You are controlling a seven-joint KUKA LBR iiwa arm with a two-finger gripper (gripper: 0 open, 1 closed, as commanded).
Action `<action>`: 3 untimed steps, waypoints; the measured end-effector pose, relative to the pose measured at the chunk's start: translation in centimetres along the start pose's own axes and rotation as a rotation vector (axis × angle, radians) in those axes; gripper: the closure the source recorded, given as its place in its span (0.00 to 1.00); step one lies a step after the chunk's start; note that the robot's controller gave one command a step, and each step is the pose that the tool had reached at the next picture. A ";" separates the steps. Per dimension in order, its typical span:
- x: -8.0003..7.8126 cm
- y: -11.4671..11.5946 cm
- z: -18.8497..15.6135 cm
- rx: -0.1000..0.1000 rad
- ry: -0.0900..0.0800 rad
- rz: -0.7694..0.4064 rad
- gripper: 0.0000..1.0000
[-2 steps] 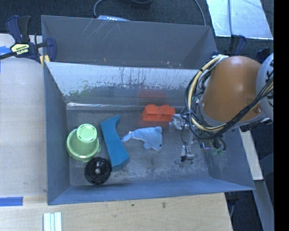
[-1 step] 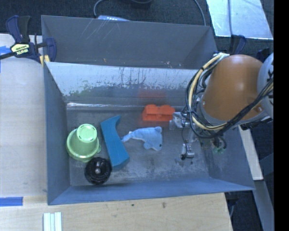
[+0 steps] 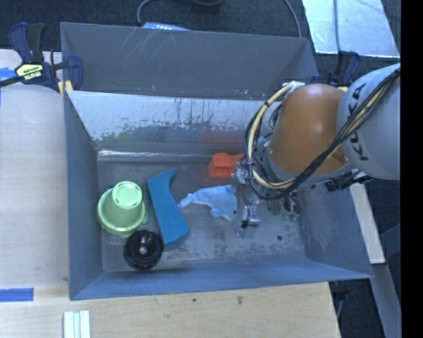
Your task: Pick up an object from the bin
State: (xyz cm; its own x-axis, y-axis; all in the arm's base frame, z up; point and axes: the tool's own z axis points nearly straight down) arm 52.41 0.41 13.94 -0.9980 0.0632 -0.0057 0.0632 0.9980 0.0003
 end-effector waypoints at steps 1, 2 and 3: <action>-0.8 2.8 3.3 0.000 0.005 0.021 0.00; -1.3 4.7 6.0 0.000 -0.001 0.208 1.00; -1.3 4.7 6.0 0.000 -0.001 0.208 1.00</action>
Offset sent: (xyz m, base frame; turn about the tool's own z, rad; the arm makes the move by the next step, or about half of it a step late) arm 0.0158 0.0465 -0.0604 0.2100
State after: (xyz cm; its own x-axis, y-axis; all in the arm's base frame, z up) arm 54.07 5.01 7.94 -0.9634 0.2681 -0.0060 0.2681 0.9634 0.0015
